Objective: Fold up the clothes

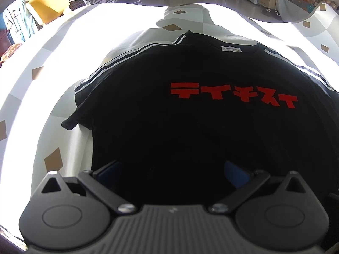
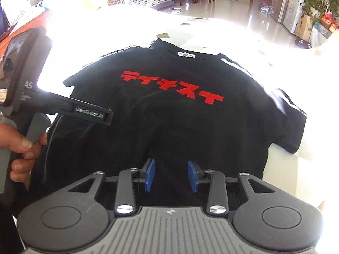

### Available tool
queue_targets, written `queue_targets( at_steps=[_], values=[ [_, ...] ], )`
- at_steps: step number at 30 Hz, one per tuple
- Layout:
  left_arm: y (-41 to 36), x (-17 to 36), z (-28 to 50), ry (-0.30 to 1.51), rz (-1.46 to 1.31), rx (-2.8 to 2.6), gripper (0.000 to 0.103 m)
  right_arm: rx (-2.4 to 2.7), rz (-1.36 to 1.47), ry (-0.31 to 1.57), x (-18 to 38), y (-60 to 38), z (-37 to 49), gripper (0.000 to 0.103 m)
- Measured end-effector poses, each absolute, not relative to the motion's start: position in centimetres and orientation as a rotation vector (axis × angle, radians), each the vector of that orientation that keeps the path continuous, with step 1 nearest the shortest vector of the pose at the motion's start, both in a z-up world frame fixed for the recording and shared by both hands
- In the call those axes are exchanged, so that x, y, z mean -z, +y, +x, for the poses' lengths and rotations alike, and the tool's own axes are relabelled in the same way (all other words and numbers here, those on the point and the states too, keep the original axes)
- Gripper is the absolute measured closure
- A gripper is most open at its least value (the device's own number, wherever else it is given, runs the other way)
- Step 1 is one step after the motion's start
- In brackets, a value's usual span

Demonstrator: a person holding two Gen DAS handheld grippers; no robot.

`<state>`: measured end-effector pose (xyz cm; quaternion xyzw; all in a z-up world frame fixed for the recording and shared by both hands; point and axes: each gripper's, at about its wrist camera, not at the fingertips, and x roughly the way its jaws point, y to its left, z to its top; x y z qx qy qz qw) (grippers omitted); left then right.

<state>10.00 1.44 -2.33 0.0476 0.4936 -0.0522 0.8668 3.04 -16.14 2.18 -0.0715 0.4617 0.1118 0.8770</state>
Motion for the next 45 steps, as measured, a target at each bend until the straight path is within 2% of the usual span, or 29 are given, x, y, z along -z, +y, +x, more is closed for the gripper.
queue_targets(
  at_steps=[11, 20, 23, 24, 28, 45],
  values=[
    [1.2, 2.4, 10.1, 1.013, 0.103, 0.117, 0.000, -0.136, -0.131, 0.985, -1.4, -18.4, 6.1, 0.064],
    [1.2, 3.2, 10.5, 1.038, 0.095, 0.113, 0.000, -0.034, -0.016, 1.092, 1.1, -20.4, 8.7, 0.063],
    [1.2, 3.6, 10.5, 1.047, 0.096, 0.110, 0.000, -0.015, -0.051, 1.076, 1.4, -20.3, 9.0, 0.071],
    [1.2, 3.6, 10.6, 1.047, 0.097, 0.110, 0.000, -0.006, -0.061, 1.071, 1.5, -20.3, 9.2, 0.079],
    [1.2, 3.7, 10.7, 1.044, 0.092, 0.106, 0.000, 0.040, -0.092, 1.054, 1.6, -20.6, 9.9, 0.094],
    [1.6, 4.3, 12.3, 1.005, 0.064, 0.065, 0.000, 0.165, -0.130, 1.022, 2.4, -21.2, 11.9, 0.096]
  ],
)
